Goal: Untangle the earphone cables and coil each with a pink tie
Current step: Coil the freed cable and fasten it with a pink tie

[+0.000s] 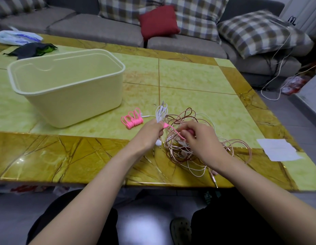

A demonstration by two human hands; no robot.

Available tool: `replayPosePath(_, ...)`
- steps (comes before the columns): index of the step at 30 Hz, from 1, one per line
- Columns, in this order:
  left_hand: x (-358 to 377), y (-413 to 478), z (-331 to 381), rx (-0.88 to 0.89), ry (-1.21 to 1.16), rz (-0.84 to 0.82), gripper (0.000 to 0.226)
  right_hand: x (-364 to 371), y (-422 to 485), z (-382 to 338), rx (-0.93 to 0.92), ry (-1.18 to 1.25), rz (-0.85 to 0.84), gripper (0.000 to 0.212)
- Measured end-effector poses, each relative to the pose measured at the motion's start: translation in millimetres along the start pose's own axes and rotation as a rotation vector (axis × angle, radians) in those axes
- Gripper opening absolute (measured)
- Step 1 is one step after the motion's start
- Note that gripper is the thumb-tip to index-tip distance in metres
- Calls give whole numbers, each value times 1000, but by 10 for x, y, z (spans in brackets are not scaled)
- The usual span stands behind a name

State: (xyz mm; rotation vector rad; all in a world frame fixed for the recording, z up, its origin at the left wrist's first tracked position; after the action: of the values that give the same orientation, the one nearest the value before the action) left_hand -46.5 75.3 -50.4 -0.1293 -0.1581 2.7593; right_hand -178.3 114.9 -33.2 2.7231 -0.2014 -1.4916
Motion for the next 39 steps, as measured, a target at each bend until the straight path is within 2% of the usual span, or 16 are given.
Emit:
replayPosePath(3, -4, 2, -1, 4, 15, 1, 37, 3, -33, 13, 17, 24, -29, 30)
replayPosePath(10, 51, -11, 22, 9, -20, -40, 33, 75, -51, -184, -56, 78, -97, 18)
replayPosePath(16, -18, 46, -51, 41, 27, 30, 35, -28, -73, -160, 21, 276, -23, 18)
replayPosePath(19, -45, 51, -80, 128, 446, 86, 27, -154, -71, -246, -82, 129, 70, 16)
replayPosePath(21, 17, 30, -96, 164, 633, 60, 21, -201, -31, -343, -137, 73, 119, 16)
replayPosePath(24, 117, 14, -117, 151, 662, -11, 20, -135, 71, -475, -151, -62, 135, 22)
replayPosePath(28, 134, 3, -112, 130, 708, -32, 20, 90, 180, -480, -99, -380, 35, 29)
replayPosePath(32, 138, -7, -128, 180, 754, -59, 21, 110, 212, -390, -57, -497, -9, 32)
replayPosePath(36, 126, -3, -162, 226, 720, -40, 22, 116, 214, -373, -89, -655, -30, 39)
replayPosePath(39, 113, 7, -215, 167, 665, -29, 19, 131, 194, -387, -125, -712, -50, 41)
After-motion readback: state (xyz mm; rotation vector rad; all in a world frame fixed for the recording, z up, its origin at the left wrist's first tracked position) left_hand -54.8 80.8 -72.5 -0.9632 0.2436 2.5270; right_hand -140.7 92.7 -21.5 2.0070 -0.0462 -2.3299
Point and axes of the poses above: each hand's wrist, its own y-axis towards the middle knuckle, its own x-axis out of the palm, z = x × y, the point moved 5 cm from there along y, towards the middle knuckle, and after that the axes turned 9 degrees about -y, right-handed, at the moved point
